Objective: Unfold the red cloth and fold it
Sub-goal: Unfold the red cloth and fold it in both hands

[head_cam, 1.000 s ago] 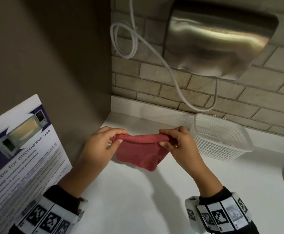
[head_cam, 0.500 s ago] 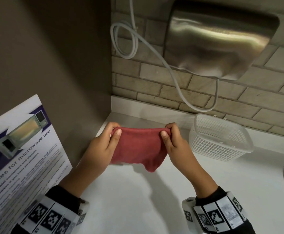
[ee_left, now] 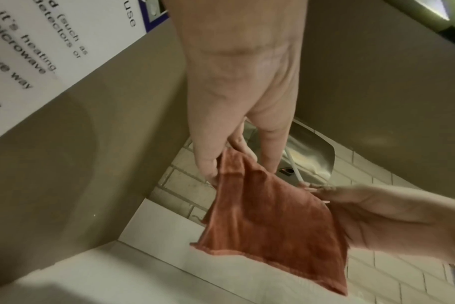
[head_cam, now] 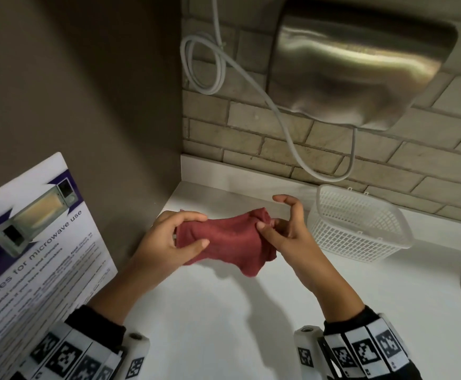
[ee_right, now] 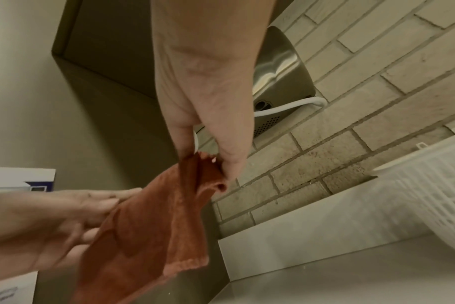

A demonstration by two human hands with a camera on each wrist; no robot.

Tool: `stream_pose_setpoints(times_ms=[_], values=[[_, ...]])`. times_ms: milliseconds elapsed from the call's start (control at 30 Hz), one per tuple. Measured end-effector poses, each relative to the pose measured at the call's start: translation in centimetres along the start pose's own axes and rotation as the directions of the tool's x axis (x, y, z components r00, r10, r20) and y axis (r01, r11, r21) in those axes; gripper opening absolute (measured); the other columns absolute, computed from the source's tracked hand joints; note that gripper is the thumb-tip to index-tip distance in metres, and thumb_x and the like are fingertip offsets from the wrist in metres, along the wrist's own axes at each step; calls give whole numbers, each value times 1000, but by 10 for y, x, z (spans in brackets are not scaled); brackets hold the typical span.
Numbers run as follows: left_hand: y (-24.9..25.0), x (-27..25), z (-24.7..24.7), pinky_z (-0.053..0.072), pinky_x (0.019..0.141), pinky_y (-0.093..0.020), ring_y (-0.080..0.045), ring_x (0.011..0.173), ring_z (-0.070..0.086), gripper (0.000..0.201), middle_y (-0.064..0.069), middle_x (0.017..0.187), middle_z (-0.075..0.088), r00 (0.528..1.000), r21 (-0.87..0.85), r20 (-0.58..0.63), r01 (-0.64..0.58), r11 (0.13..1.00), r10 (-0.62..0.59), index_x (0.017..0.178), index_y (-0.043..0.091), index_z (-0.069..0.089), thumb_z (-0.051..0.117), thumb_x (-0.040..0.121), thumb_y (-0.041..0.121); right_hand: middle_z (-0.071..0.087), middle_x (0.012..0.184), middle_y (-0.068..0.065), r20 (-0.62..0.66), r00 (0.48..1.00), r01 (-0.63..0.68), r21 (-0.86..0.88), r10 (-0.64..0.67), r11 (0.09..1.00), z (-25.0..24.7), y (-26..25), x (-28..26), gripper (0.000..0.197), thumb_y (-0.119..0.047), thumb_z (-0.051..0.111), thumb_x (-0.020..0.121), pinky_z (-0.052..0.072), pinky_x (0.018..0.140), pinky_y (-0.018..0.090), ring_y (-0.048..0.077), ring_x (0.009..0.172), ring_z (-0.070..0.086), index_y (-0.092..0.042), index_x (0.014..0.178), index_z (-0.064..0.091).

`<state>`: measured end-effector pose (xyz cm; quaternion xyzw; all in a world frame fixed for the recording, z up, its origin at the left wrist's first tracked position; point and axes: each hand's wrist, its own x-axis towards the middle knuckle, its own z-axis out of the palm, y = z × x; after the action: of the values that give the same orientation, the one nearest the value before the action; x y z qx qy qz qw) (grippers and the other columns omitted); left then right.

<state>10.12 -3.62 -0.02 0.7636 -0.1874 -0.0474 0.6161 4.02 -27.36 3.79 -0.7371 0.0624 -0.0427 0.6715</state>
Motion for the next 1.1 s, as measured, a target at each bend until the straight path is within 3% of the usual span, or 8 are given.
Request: stream_pose_setpoints(times_ms=[167,333,433,533,667,833,1000,1100], values=[[-2,-1,-1,50,101,-35,-15,110,61,64,33,113,39,997,166,32,-68,984,64,114,66,56,80,61,39,63,83,9,-87,996,32,0,-32,999,-8,2,4,25,-3,47,102,47,53,29,19,63,52,-22,106,64],[2,5,-1,41,91,-4,12,96,54,53,26,105,43,951,383,-177,-169,908,252,118,31,68,78,76,0,56,120,2,65,996,79,-323,-62,943,-9,1,2,48,-8,77,84,51,93,26,12,108,59,-34,123,67],[5,7,-5,55,80,-25,-8,82,64,42,26,102,51,950,360,-212,-140,922,227,106,37,72,75,80,4,48,112,0,94,985,174,-588,-147,790,-9,2,3,58,-6,78,81,43,96,16,-6,102,47,-29,132,61],[8,6,-9,47,78,-14,-8,86,61,34,18,100,50,943,386,-230,-139,912,241,93,45,68,79,78,16,49,104,0,36,975,192,-625,-218,757,-10,1,5,33,-11,77,83,39,83,3,-9,93,45,-23,113,72],[9,7,-10,52,90,-29,-10,97,68,16,17,97,69,974,84,-227,7,996,12,89,38,68,72,79,49,61,111,8,-47,996,49,-355,-70,933,-14,2,6,12,-32,73,88,49,82,18,18,97,62,-21,94,72],[8,8,-1,55,81,-24,-16,89,73,14,2,91,77,976,-178,-136,144,973,-170,99,14,65,58,96,25,73,110,13,45,990,-144,242,137,960,-3,-5,1,31,-23,54,100,57,84,35,24,102,70,-1,121,61],[-20,10,0,55,87,-38,-16,82,72,9,2,91,76,914,-191,-262,266,945,-310,96,29,66,59,97,23,71,118,17,49,983,-185,293,178,938,11,-11,1,33,-24,55,101,59,83,38,27,105,70,-2,126,57],[-24,6,-2,56,68,-28,-9,67,71,19,-5,98,71,900,-230,-244,309,923,-362,108,20,60,48,101,7,69,120,19,57,985,-174,286,164,942,16,-18,4,34,-23,57,100,59,86,41,30,108,69,-2,126,56]])
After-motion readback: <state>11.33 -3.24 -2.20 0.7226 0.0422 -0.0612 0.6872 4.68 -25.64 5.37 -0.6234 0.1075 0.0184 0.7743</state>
